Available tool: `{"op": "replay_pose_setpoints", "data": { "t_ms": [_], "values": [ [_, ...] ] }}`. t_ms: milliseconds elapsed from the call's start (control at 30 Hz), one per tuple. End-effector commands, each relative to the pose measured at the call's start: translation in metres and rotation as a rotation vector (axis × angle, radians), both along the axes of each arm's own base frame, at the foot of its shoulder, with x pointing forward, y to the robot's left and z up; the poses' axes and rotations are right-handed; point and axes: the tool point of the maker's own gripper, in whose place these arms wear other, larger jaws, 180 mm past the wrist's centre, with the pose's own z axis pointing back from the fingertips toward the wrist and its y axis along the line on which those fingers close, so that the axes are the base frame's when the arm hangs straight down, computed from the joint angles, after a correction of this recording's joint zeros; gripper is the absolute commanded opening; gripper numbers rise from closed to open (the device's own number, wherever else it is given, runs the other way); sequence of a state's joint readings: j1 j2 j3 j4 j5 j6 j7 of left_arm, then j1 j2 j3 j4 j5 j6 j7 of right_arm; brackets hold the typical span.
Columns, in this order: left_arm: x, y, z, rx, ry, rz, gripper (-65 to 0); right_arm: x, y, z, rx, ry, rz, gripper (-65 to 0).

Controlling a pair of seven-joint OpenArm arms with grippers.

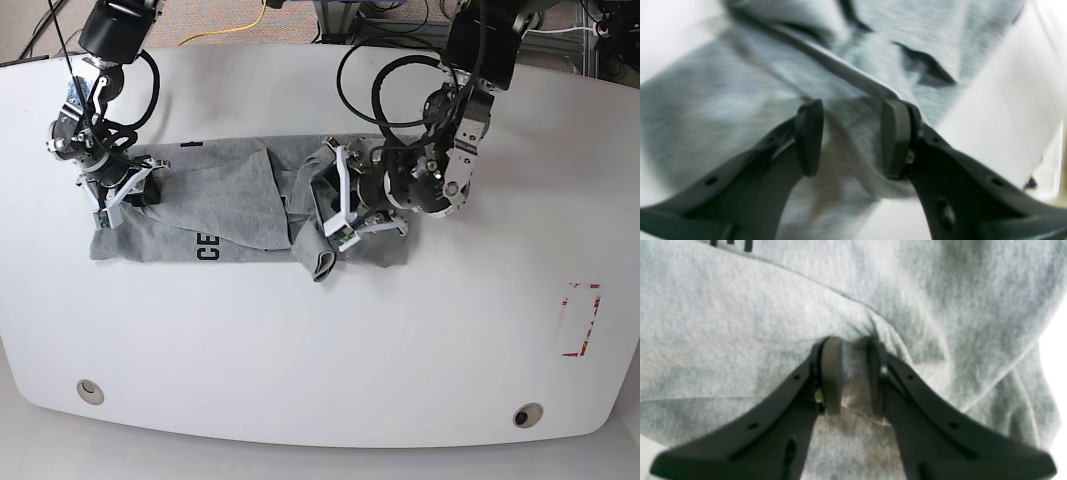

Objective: Layout the t-shirt on the table in an organized manner, then fold the t-shirt properly
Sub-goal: 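Release the folded end and raise the left gripper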

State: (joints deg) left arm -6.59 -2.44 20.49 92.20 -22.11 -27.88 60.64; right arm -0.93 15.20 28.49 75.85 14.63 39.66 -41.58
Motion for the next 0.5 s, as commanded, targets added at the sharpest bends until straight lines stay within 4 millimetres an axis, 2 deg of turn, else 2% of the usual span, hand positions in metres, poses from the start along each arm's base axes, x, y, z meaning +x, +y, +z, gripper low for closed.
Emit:
{"op": "replay_pose_setpoints", "data": {
  "t_ms": [0,133,267,367,467],
  "values": [
    [-0.003,-0.023,0.021,-0.068,-0.038,-0.062,-38.8,-0.022,-0.002,-0.019,-0.046,0.128,0.031,-51.8],
    [-0.009,-0.041,0.03,-0.128,-0.027,-0.092,-38.8,-0.022,-0.002,-0.019,-0.046,0.128,0.031,-51.8],
    [-0.005,-0.045,0.036,-0.145,-0.039,-0.09,-38.8,-0.023,-0.002,-0.019,-0.046,0.13,0.031,-51.8],
    [0.003,-0.039,0.044,-0.157,-0.06,-0.063,-38.8,-0.023,-0.002,-0.019,-0.046,0.13,0.031,-51.8],
    [0.016,-0.024,0.052,-0.172,-0.086,-0.002,-38.8,-0.023,-0.002,-0.019,-0.046,0.13,0.031,-51.8]
  ]
}}
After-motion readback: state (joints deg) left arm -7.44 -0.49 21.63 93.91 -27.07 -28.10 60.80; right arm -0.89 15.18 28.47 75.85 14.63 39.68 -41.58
